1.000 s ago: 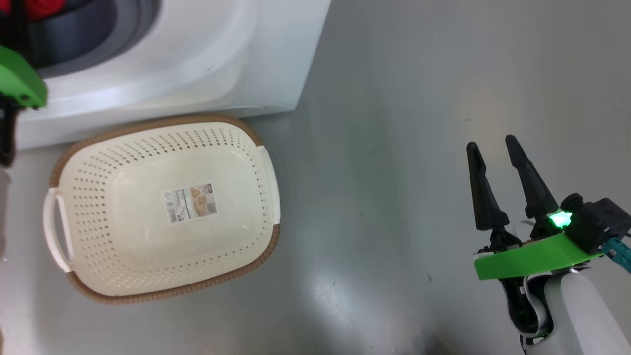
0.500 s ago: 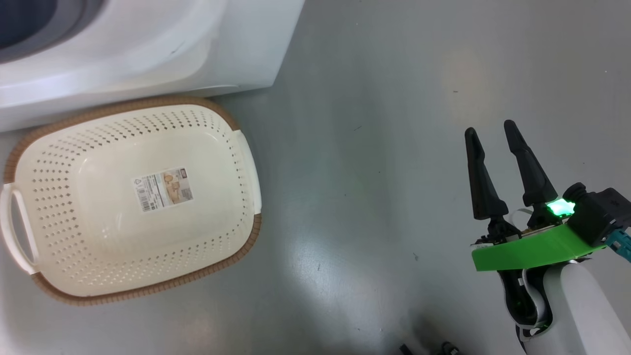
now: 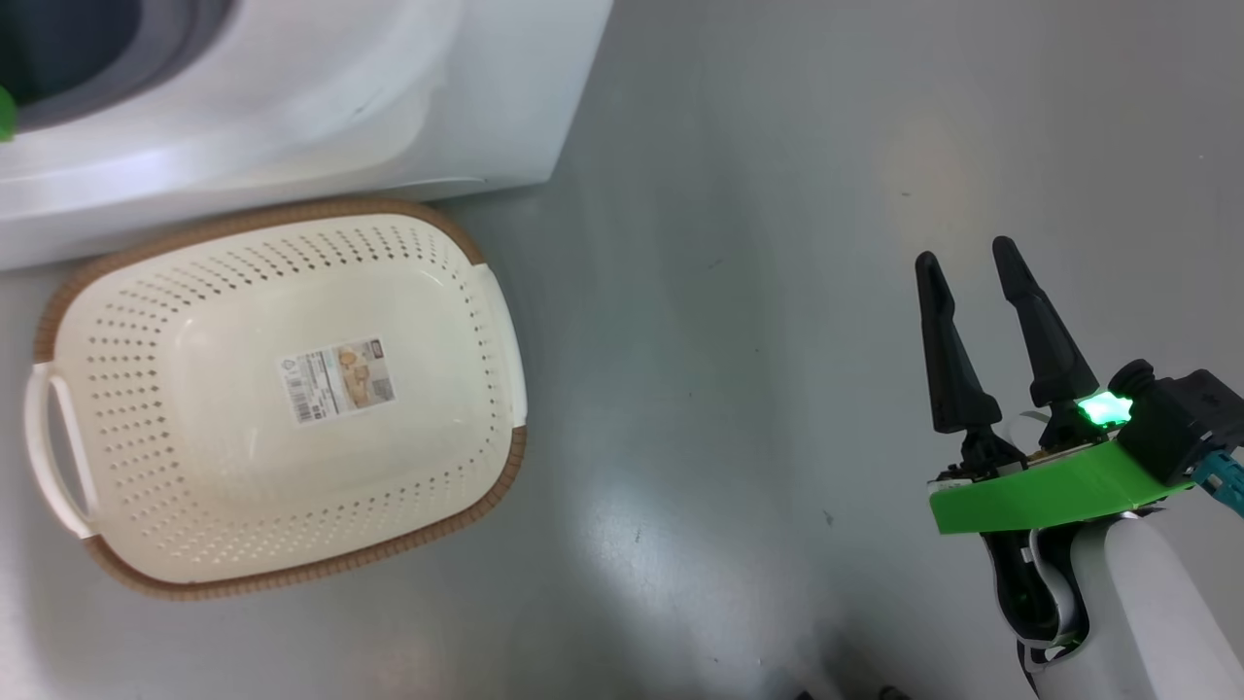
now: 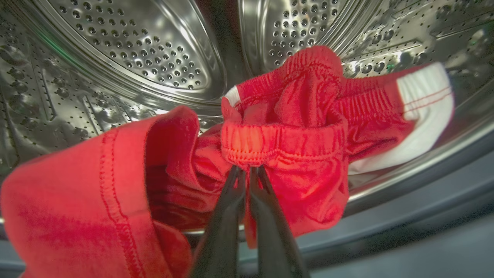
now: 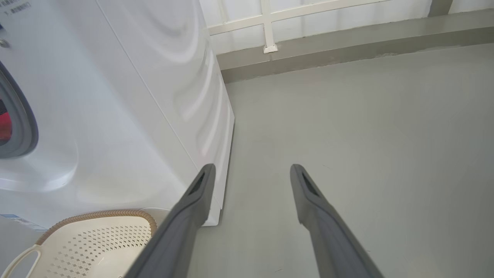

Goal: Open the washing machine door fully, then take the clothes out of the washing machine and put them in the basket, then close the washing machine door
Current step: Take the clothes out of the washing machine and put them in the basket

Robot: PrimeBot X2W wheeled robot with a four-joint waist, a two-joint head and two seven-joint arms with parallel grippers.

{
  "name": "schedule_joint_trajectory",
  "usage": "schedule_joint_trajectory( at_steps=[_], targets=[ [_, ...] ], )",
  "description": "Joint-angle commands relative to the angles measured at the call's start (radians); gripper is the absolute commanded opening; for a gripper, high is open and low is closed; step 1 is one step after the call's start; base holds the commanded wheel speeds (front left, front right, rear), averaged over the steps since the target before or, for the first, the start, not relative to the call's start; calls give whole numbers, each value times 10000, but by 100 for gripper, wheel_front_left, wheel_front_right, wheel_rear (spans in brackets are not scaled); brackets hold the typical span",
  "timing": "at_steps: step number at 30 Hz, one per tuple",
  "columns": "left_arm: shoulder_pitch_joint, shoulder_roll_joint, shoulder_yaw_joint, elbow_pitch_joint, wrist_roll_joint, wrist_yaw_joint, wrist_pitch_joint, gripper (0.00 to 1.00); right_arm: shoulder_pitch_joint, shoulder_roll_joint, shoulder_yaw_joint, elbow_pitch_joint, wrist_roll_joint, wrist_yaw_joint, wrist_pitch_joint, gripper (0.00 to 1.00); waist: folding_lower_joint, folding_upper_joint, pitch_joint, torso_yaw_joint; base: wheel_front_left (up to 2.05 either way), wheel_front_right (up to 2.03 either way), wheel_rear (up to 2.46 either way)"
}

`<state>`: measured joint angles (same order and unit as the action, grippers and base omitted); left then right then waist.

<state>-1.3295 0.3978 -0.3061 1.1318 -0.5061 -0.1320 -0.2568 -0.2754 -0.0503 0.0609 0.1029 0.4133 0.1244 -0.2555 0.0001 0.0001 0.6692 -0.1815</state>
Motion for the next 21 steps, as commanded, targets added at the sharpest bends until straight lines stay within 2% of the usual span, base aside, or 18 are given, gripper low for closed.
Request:
schedule_joint_trajectory(
  at_steps=[1, 8, 14, 21],
  targets=[
    [282, 471, 304, -349, -36, 27, -48, 0, -20, 1, 146, -169, -59, 63, -63, 100, -1, -1, -171, 138, 0, 0, 0],
    [1795, 39, 1680, -2177, 190, 289, -48, 0, 76, 1, 30, -22, -252, 63, -63, 100, -1, -1, -858, 527, 0, 0, 0],
    [3533, -685, 3188, -3742, 599, 162, -49, 0, 260, 1, -49, 157, -439, 63, -63, 100, -1, -1, -1525, 917, 0, 0, 0],
    [5584, -1667, 4377, -5544, 1497, 35, -49, 0, 620, 1, -202, 281, -579, 63, -63, 100, -1, -1, -2210, 1339, 0, 0, 0]
  ],
)
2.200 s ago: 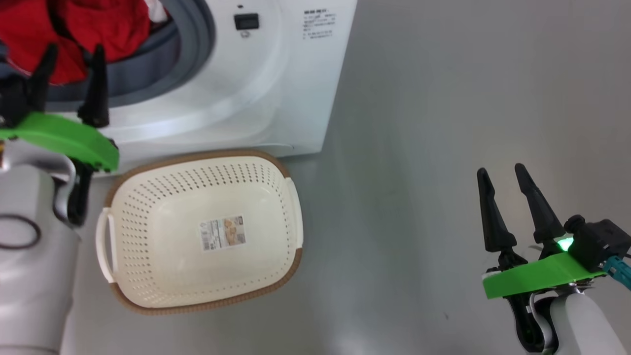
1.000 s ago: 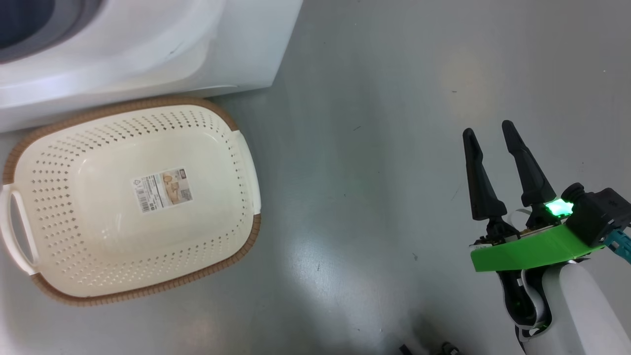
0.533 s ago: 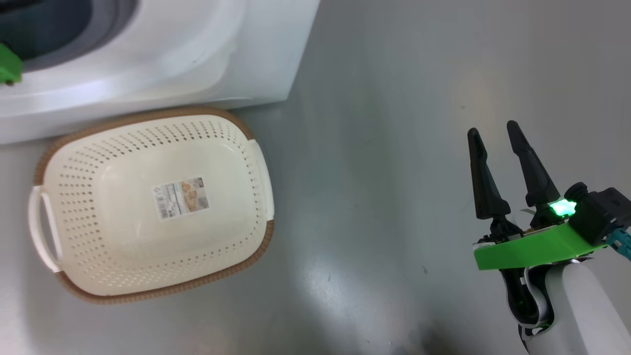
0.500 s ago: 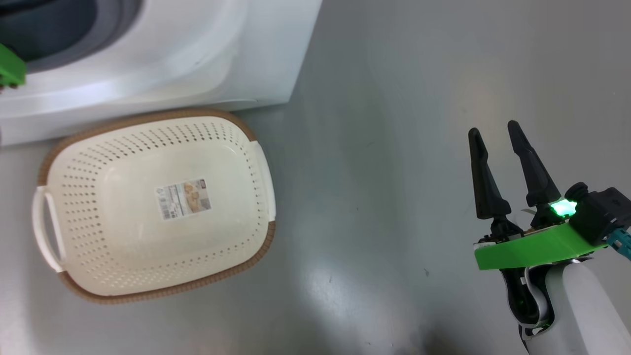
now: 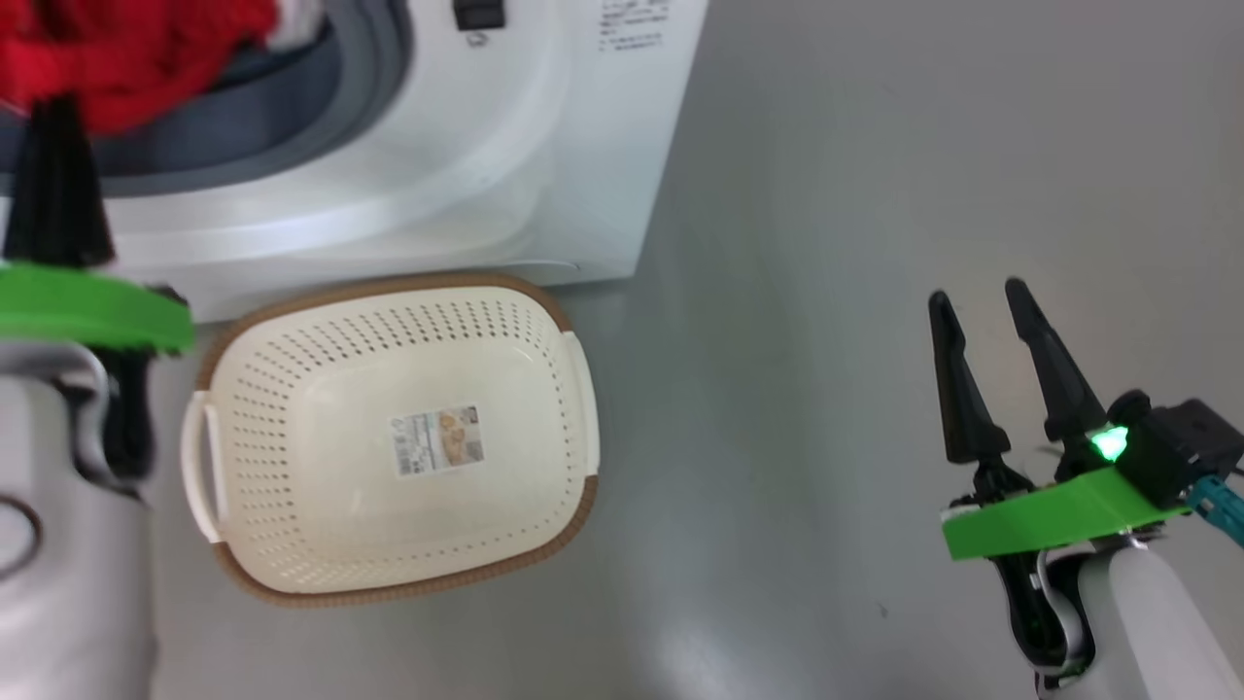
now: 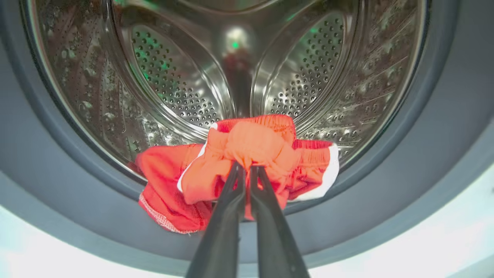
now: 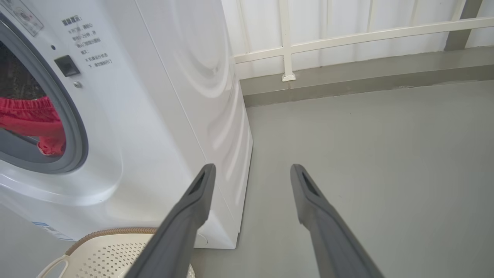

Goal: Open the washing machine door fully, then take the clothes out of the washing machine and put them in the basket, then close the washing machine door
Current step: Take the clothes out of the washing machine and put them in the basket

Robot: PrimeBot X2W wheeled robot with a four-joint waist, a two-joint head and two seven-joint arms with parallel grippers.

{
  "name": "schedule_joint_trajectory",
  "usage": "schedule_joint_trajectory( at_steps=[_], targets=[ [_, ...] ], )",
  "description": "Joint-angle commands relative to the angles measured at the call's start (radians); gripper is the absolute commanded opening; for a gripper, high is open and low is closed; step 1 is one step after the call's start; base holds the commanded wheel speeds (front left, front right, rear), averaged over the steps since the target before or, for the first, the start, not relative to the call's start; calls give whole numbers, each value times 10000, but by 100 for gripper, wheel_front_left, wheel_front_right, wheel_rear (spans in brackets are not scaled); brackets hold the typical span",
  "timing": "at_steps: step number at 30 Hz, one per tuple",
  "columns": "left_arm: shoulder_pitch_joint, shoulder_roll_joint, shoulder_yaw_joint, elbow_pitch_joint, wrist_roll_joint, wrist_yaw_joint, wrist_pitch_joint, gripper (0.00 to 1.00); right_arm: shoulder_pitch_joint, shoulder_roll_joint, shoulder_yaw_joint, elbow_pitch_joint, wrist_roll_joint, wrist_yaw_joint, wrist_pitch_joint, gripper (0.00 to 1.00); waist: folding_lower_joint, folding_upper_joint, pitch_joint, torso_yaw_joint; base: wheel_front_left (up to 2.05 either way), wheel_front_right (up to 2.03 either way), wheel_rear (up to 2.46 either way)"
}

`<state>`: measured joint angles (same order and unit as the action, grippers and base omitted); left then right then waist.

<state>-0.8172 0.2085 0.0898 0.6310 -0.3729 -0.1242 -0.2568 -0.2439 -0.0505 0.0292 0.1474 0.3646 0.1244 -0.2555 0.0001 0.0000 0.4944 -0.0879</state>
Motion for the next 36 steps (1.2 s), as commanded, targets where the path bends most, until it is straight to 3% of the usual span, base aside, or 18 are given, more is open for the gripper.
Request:
schedule_joint_trajectory(
  at_steps=[1, 9, 25, 30, 36],
  targets=[
    [461, 225, 417, -536, 164, -44, -49, 0, 305, 3, 114, -164, -92, 63, -63, 100, -1, 0, -462, 402, 0, 0, 0],
    [2747, -740, 767, -2563, 466, -62, -49, 0, 954, 3, -42, -41, -78, 63, -63, 100, -1, 0, -1204, 678, 0, 0, 0],
    [5213, -1289, 1051, -6437, 449, -64, -49, 0, 1495, 3, -116, 39, 11, 63, -63, 100, -1, 0, -1939, 796, 0, 0, 0],
    [5554, -1363, 876, -6656, 472, -64, -49, 0, 1507, 3, -64, 20, 28, 63, -63, 100, -1, 0, -1921, 786, 0, 0, 0],
    [5636, -1444, 574, -5720, 124, -65, -49, 0, 1410, 3, -23, -28, 102, 63, -63, 100, -1, 0, -1712, 695, 0, 0, 0]
  ],
)
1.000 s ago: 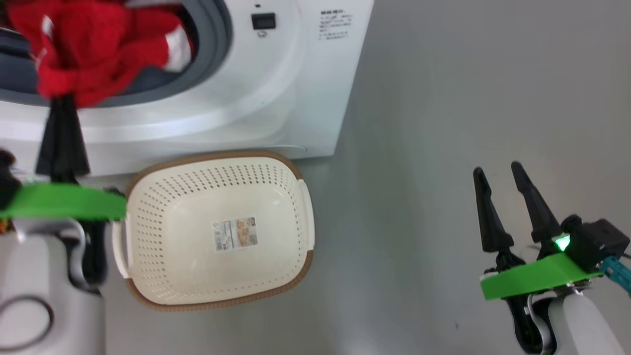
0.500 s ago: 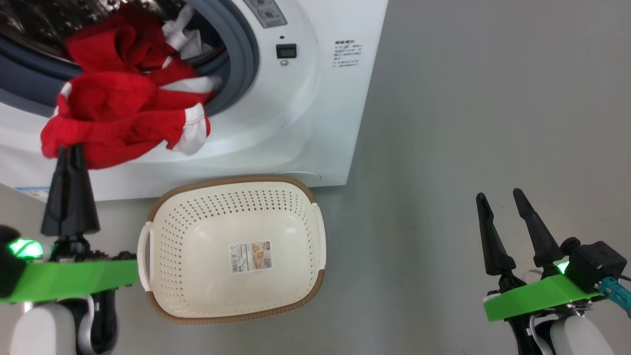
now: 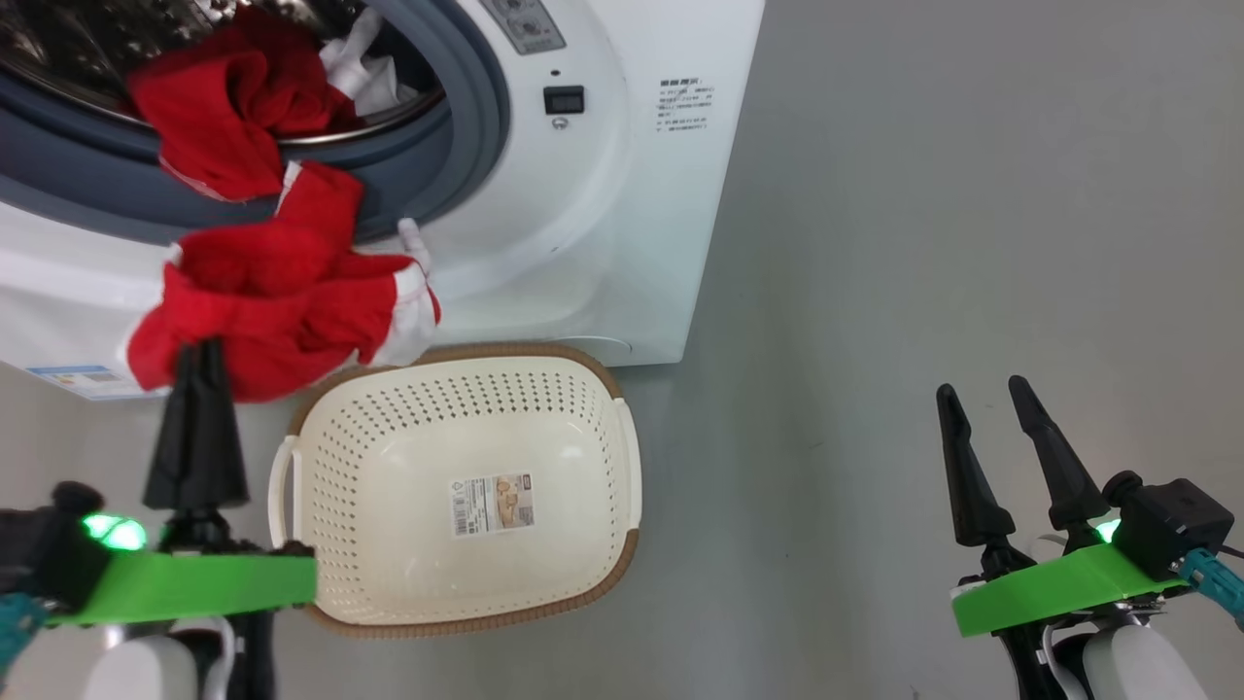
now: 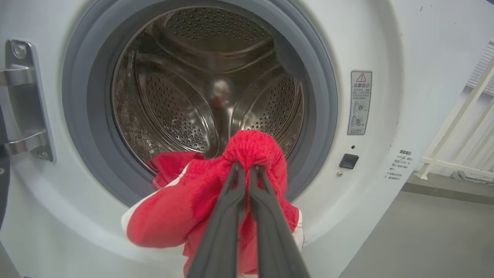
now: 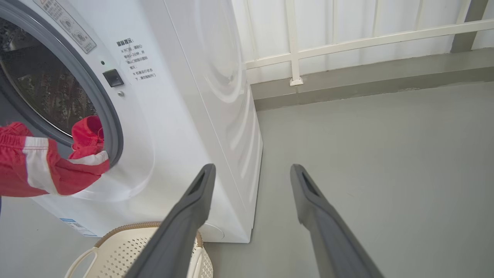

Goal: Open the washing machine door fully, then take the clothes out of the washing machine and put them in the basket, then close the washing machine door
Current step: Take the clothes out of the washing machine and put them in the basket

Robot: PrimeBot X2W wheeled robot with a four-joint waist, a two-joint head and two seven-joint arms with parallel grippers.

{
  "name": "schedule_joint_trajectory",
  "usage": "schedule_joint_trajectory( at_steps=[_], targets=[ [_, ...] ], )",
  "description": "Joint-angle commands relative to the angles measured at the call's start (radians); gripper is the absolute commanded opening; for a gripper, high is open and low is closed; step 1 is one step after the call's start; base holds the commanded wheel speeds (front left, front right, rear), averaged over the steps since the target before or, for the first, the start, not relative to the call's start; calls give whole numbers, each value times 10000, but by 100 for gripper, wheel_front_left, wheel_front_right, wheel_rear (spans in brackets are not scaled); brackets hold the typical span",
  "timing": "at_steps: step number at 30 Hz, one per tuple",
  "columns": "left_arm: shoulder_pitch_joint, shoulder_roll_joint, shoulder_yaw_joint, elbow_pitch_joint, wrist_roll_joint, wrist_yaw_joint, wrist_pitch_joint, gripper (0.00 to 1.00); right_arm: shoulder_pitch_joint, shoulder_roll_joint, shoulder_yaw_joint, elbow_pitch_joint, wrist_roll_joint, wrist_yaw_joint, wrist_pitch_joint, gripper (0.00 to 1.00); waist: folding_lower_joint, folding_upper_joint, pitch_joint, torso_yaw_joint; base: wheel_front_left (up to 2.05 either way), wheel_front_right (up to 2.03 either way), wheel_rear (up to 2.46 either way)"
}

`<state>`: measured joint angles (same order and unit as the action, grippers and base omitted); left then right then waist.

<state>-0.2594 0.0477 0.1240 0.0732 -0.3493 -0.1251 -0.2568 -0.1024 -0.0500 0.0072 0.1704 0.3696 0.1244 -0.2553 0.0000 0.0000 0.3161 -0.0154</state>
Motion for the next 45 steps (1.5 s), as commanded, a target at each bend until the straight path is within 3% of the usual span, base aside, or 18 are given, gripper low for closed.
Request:
schedule_joint_trajectory(
  at_steps=[1, 13, 24, 42, 45],
  targets=[
    [47, 161, 69, 103, -150, -55, -49, 0, -12, -3, 179, -270, 62, 63, -65, 100, 0, 0, 123, -37, 0, 0, 0],
    [-565, 362, -838, 2829, -57, -55, -49, 0, -399, -3, 182, -442, 200, 63, -65, 100, 0, 0, 1131, -303, 0, 0, 0],
    [-2487, 845, -1753, 6188, -199, -55, -49, 0, -1072, -3, 212, -698, 249, 63, -65, 100, 0, 0, 2758, -348, 0, 0, 0],
    [-4711, 1393, -2456, 8715, -27, -55, -49, 0, -1696, -3, 479, -965, 366, 63, -65, 100, 0, 0, 4487, -776, 0, 0, 0],
    [-4868, 1383, -2396, 8986, -21, -55, -49, 12, -1723, -3, 506, -969, 384, 63, -65, 100, 0, 0, 4546, -842, 0, 0, 0]
  ],
)
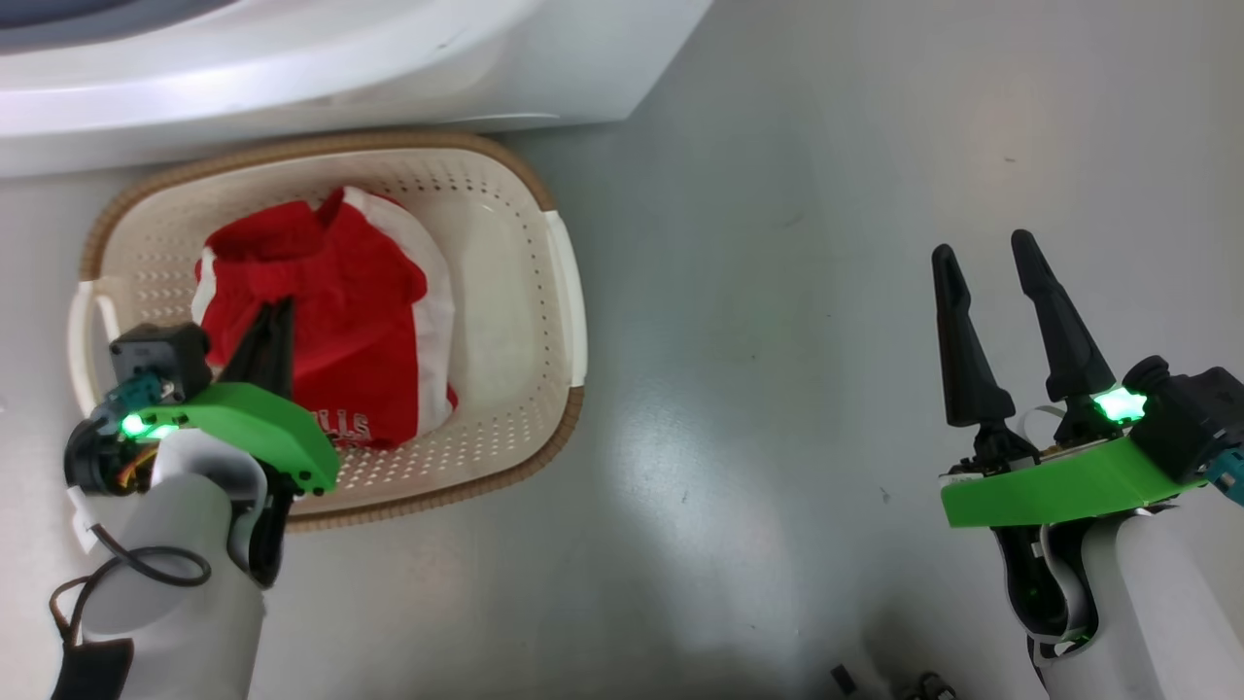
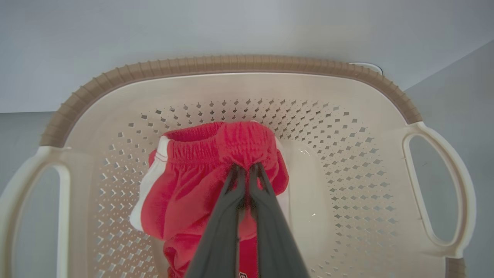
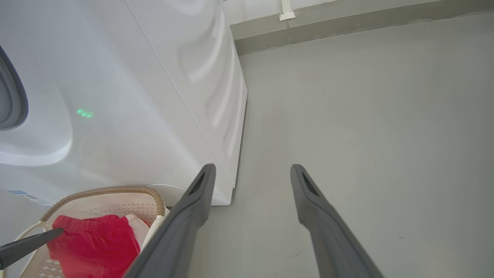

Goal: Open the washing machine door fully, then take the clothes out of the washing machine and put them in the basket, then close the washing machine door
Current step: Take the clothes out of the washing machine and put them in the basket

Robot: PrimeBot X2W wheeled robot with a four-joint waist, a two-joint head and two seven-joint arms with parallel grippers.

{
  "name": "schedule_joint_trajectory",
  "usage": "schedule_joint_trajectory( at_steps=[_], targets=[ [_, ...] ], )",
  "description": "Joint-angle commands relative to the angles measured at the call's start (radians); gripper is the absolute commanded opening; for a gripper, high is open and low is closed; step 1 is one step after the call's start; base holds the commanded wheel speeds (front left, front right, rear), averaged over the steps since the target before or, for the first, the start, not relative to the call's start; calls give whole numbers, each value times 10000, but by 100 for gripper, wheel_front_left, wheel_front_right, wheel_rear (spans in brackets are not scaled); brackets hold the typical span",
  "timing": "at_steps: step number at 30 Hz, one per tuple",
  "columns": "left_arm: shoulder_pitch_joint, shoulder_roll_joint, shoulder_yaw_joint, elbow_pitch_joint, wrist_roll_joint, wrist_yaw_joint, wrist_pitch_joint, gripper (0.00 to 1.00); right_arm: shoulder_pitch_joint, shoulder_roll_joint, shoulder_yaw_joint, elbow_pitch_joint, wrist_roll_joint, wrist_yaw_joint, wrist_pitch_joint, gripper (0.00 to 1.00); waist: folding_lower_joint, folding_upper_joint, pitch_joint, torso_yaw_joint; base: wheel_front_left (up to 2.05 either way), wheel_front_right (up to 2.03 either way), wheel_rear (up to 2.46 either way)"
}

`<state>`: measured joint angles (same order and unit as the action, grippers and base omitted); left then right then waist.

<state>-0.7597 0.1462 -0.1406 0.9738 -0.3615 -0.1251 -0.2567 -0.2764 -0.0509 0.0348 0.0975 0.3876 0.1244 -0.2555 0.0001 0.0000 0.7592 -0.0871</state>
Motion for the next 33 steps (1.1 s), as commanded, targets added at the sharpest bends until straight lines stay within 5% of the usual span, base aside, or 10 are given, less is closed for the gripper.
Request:
schedule_joint_trajectory(
  at_steps=[1, 5, 7, 8, 9, 10, 33],
  targets=[
    [117, 404, 283, 25, 111, -55, -51, 16, 15, 7, 236, -239, 215, 63, -63, 100, -1, 0, 119, -151, 0, 0, 0],
    [178, 391, 423, 137, 148, -55, -51, 32, 63, 7, 253, -213, 246, 63, -63, 100, -1, 0, 32, -206, 0, 0, 0],
    [219, 371, 499, 177, 162, -55, -51, 50, 84, 7, 232, -194, 253, 63, -63, 100, -1, 0, -8, -194, 0, 0, 0],
    [239, 366, 536, 191, 161, -55, -51, 67, 84, 7, 221, -181, 254, 63, -63, 100, -1, 0, -37, -183, 0, 0, 0],
    [239, 366, 536, 191, 161, -55, -51, 67, 84, 7, 221, -181, 254, 63, -63, 100, -1, 0, -37, -183, 0, 0, 0],
    [258, 361, 577, 201, 156, -55, -51, 100, 74, 7, 214, -165, 252, 63, -63, 100, -1, 0, -69, -174, 0, 0, 0],
    [2040, -89, 1408, -1600, -20, -56, -51, 100, 414, 7, 163, 453, -144, 63, -63, 100, -1, 0, -2643, 313, 0, 0, 0]
  ],
)
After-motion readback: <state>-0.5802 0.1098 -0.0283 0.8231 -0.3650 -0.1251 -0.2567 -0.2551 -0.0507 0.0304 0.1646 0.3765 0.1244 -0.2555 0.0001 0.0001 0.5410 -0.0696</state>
